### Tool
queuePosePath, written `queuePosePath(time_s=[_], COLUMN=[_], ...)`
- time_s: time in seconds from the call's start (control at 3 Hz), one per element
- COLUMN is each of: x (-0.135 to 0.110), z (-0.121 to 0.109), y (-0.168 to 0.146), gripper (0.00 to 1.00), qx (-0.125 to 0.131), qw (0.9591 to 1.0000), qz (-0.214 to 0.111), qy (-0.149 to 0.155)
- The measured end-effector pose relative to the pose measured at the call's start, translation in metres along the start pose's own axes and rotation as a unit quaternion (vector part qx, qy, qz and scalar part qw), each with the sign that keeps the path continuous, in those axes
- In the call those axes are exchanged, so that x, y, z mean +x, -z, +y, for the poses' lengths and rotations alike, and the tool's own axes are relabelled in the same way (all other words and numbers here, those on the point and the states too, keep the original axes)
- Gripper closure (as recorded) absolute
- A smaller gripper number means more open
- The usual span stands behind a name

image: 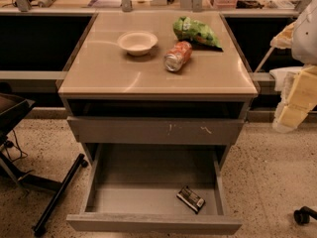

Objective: Pick rxbar chocolate from middle drawer and place on counter

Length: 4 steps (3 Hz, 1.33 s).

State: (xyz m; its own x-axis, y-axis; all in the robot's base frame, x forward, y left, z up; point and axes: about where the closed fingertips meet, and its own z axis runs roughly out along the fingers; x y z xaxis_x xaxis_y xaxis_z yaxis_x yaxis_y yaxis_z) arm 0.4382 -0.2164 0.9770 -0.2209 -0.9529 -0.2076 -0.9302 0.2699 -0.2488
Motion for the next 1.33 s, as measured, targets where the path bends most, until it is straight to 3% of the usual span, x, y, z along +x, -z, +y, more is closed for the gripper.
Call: queuePosePath(time_s=[0.67,1.0,1.33], x=[0.004,0.019,0.044], z=[0.004,0.02,0.041], y=[-0.018,-0.077,-0.159], gripper=[0.0,0.0,0.0], qx=[-0.009,-0.046,-0.085], qw=[0.9998,0.9968,0.9902], qz=[-0.018,-0.054,-0.071], qy=[-0.007,-0.037,-0.085])
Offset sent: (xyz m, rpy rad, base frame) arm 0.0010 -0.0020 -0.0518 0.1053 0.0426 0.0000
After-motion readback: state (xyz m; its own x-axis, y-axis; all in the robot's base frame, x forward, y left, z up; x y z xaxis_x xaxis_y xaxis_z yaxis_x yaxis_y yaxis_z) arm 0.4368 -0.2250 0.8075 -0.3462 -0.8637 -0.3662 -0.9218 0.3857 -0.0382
